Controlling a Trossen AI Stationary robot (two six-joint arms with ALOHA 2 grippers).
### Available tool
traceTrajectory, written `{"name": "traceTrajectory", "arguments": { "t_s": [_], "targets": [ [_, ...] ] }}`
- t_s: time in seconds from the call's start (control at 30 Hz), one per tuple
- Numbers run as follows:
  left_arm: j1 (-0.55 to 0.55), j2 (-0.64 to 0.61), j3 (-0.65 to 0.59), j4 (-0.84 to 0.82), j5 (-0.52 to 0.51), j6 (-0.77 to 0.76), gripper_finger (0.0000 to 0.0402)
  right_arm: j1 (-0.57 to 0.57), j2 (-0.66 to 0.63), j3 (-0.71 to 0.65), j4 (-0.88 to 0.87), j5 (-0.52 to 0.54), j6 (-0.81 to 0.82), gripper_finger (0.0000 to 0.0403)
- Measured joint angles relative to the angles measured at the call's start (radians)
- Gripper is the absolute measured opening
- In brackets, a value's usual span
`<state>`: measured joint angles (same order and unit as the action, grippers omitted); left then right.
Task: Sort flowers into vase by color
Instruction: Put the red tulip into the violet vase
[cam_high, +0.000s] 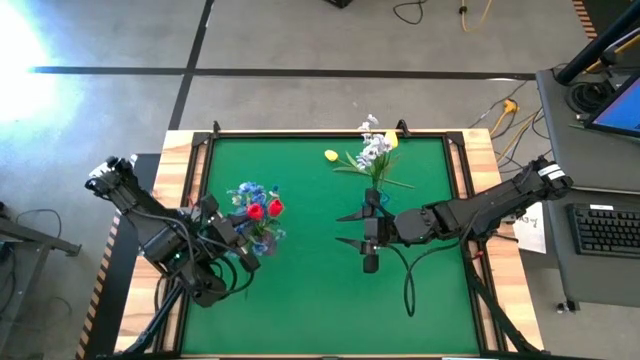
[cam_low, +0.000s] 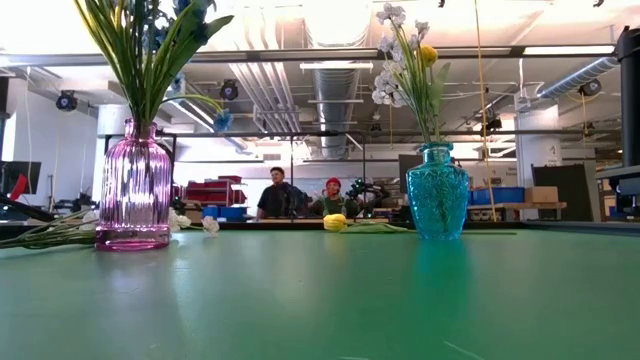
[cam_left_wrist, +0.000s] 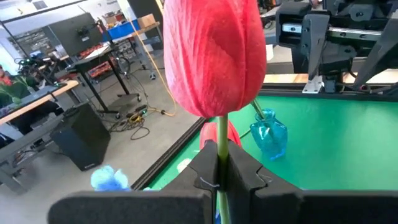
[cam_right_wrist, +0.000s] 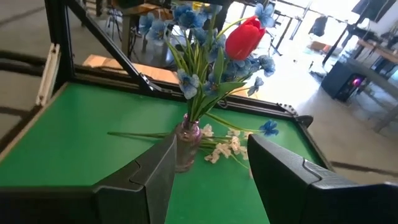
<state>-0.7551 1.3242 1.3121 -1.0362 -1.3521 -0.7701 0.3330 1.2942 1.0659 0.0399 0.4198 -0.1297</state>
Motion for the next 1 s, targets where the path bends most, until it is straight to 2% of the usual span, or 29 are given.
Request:
{"name": "traceTrajectory", "arguments": {
  "t_s": [0.17, 0.5, 0.9, 1.0],
  "targets": [
    [-0.001, 0.017, 0.0, 0.031, 0.004, -0.001, 0.0, 0.002, 0.0, 0.0, 0.003, 0.0, 0.077, 0.0192],
    [-0.005, 0.012, 0.037, 0.042, 0.003, 0.022, 0.0, 0.013, 0.0, 0.009, 0.043, 0.001, 0.097, 0.0192],
    [-0.005, 0.011, 0.069, 0.041, 0.002, 0.069, 0.0, 0.048, 0.002, 0.009, -0.006, -0.009, 0.159, 0.0192],
    [-0.005, 0.008, 0.089, 0.043, 0.042, 0.081, 0.0, 0.049, 0.002, 0.009, -0.007, -0.009, 0.159, 0.0192]
  ]
}}
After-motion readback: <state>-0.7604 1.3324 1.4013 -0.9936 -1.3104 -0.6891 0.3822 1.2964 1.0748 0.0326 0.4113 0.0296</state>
